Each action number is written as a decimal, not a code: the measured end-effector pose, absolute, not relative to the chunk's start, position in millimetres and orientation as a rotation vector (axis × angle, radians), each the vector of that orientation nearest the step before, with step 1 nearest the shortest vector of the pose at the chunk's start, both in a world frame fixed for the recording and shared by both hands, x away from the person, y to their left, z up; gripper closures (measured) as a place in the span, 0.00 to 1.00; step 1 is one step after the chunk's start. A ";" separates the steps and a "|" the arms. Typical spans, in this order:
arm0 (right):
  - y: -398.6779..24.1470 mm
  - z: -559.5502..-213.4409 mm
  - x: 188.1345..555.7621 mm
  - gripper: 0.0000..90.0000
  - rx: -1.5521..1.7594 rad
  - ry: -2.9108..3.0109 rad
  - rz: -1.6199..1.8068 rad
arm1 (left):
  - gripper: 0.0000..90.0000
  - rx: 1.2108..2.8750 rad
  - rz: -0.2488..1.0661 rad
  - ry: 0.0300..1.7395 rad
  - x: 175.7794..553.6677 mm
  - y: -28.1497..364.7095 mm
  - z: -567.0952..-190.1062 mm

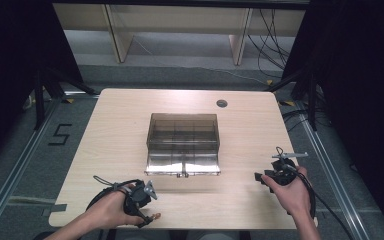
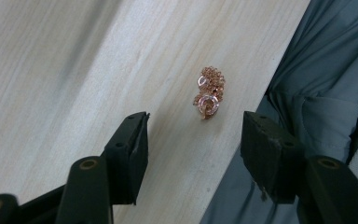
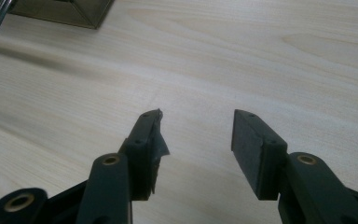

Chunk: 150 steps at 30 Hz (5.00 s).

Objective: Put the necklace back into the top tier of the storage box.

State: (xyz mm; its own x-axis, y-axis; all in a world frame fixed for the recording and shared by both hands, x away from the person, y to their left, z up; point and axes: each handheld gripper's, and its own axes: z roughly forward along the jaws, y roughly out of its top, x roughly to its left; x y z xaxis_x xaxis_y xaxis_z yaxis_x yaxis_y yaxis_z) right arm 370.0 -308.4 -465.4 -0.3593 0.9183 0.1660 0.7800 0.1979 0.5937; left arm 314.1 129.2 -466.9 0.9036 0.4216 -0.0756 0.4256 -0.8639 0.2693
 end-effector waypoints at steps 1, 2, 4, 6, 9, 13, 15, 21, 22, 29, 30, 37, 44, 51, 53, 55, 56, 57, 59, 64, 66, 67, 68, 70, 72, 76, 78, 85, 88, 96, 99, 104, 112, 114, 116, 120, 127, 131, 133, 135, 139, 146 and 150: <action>-309.6 -463.6 369.7 0.59 1.633 2.281 0.894 | 0.49 2.806 -0.009 0.617 315.1 126.4 -466.9; -309.3 -463.9 369.8 0.59 1.635 2.278 0.896 | 0.50 2.799 -0.006 0.632 314.2 124.4 -467.5; -309.3 -464.0 369.9 0.59 1.635 2.278 0.896 | 0.52 2.820 -0.005 0.609 315.9 123.5 -467.1; -309.5 -463.6 369.7 0.59 1.633 2.282 0.894 | 0.55 2.826 -0.011 0.612 316.6 120.9 -467.5; -306.7 -466.3 369.6 0.59 1.625 2.211 0.889 | 0.57 2.839 -0.021 0.602 317.4 117.3 -467.6; -308.1 -461.7 369.3 0.59 1.652 2.288 0.832 | 0.63 2.872 -0.038 0.569 317.1 110.2 -470.2; -308.2 -461.7 369.4 0.59 1.644 2.286 0.828 | 0.66 2.882 -0.040 0.563 317.2 108.5 -470.9; -308.7 -462.6 369.4 0.59 1.630 2.288 0.826 | 0.69 2.918 -0.053 0.532 319.6 100.3 -473.3; -308.6 -462.8 369.4 0.59 1.631 2.288 0.828 | 0.69 2.928 -0.054 0.524 320.0 99.5 -473.7; -308.5 -462.3 369.4 0.59 1.645 2.288 0.828 | 0.73 2.965 -0.051 0.483 318.1 93.7 -475.7; -308.1 -462.4 369.3 0.59 1.653 2.284 0.829 | 0.73 2.967 -0.056 0.490 317.1 92.7 -476.1; -303.5 -461.1 366.1 0.59 1.718 2.249 0.811 | 0.74 2.998 -0.022 0.459 316.3 87.0 -478.2; -303.5 -460.9 366.1 0.59 1.718 2.247 0.812 | 0.74 3.011 -0.002 0.441 315.7 84.2 -478.3; -303.1 -461.0 365.9 0.59 1.714 2.247 0.808 | 0.79 3.047 -0.002 0.416 314.5 79.5 -478.4; -303.3 -461.0 366.0 0.59 1.717 2.249 0.811 | 0.80 3.050 0.001 0.405 314.7 79.1 -478.4; -303.4 -461.2 365.9 0.59 1.717 2.244 0.804 | 0.84 3.061 0.010 0.380 315.3 78.2 -478.7; -303.4 -461.2 365.9 0.59 1.717 2.244 0.804 | 0.85 3.061 0.010 0.380 315.3 78.2 -478.7; -303.4 -461.2 366.0 0.59 1.716 2.251 0.816 | 0.86 3.067 0.008 0.381 314.8 77.5 -478.9; -303.4 -461.3 365.9 0.59 1.718 2.243 0.822 | 0.87 3.075 0.016 0.375 313.9 76.6 -478.5; -306.1 -463.5 367.5 0.59 1.658 2.243 0.834 | 0.88 3.075 0.055 0.317 311.4 77.0 -478.6; -306.5 -464.0 367.8 0.59 1.645 2.244 0.832 | 0.90 3.083 0.059 0.287 310.8 78.1 -478.2; -303.2 -462.9 365.9 0.59 1.708 2.229 0.852 | 0.94 3.065 0.056 0.291 310.8 79.6 -478.4; -303.2 -462.9 365.9 0.59 1.708 2.229 0.852 | 0.94 3.065 0.056 0.291 310.8 79.6 -478.4; -302.8 -462.5 366.1 0.59 1.715 2.230 0.841 | 0.94 3.078 0.049 0.271 312.2 80.6 -478.4; -303.6 -461.1 366.0 0.59 1.717 2.249 0.813 | 0.94 3.076 0.055 0.271 311.7 80.2 -478.3; -303.8 -461.1 366.0 0.59 1.718 2.247 0.815 | 0.95 3.060 0.037 0.298 312.6 81.7 -477.9; -304.0 -461.1 366.0 0.59 1.715 2.250 0.814 | 0.95 3.052 0.027 0.310 312.8 82.3 -477.6; -306.7 -462.1 367.5 0.59 1.669 2.260 0.811 | 0.95 3.000 0.034 0.362 316.0 89.5 -467.3; -306.3 -461.8 367.4 0.59 1.671 2.261 0.806 | 0.95 2.960 0.046 0.369 317.5 95.6 -459.4; -306.5 -462.3 367.7 0.59 1.664 2.262 0.807 | 0.95 2.895 0.054 0.411 317.7 104.9 -450.9; -306.8 -462.1 367.5 0.59 1.664 2.259 0.793 | 0.95 2.835 0.050 0.426 316.5 109.6 -442.4; -306.0 -463.8 367.5 0.59 1.662 2.251 0.838 | 0.95 2.748 0.076 0.451 314.4 116.9 -432.5; -306.3 -462.4 367.9 0.59 1.663 2.273 0.791 | 0.95 2.648 0.086 0.484 313.0 128.0 -417.4; -306.2 -462.3 367.7 0.59 1.662 2.278 0.795 | 0.95 2.631 0.090 0.496 313.1 130.5 -414.4; -306.4 -462.2 367.7 0.59 1.660 2.278 0.795 | 0.95 2.621 0.102 0.497 313.8 133.1 -411.5; -305.9 -461.8 367.0 0.59 1.661 2.248 0.770 | 0.95 2.598 0.123 0.496 314.7 136.8 -406.3; -305.9 -461.7 366.9 0.59 1.661 2.247 0.772 | 0.95 2.487 0.163 0.520 315.8 146.2 -392.7; -306.0 -462.0 367.0 0.59 1.660 2.249 0.770 | 0.95 2.391 0.196 0.571 316.6 153.0 -387.7; -306.0 -462.0 367.0 0.59 1.660 2.248 0.770 | 0.95 2.364 0.187 0.593 315.9 154.3 -386.9; -306.0 -461.7 366.9 0.59 1.661 2.247 0.772 | 0.95 2.306 0.201 0.613 315.4 157.8 -383.5; -306.4 -462.3 367.3 0.59 1.663 2.256 0.795 | 0.95 2.265 0.218 0.604 316.5 161.7 -379.4; -306.2 -462.3 367.2 0.59 1.663 2.257 0.795 | 0.95 2.144 0.261 0.626 315.6 166.4 -369.0; -306.4 -462.4 367.2 0.59 1.663 2.257 0.796 | 0.95 2.070 0.292 0.654 315.0 169.9 -362.9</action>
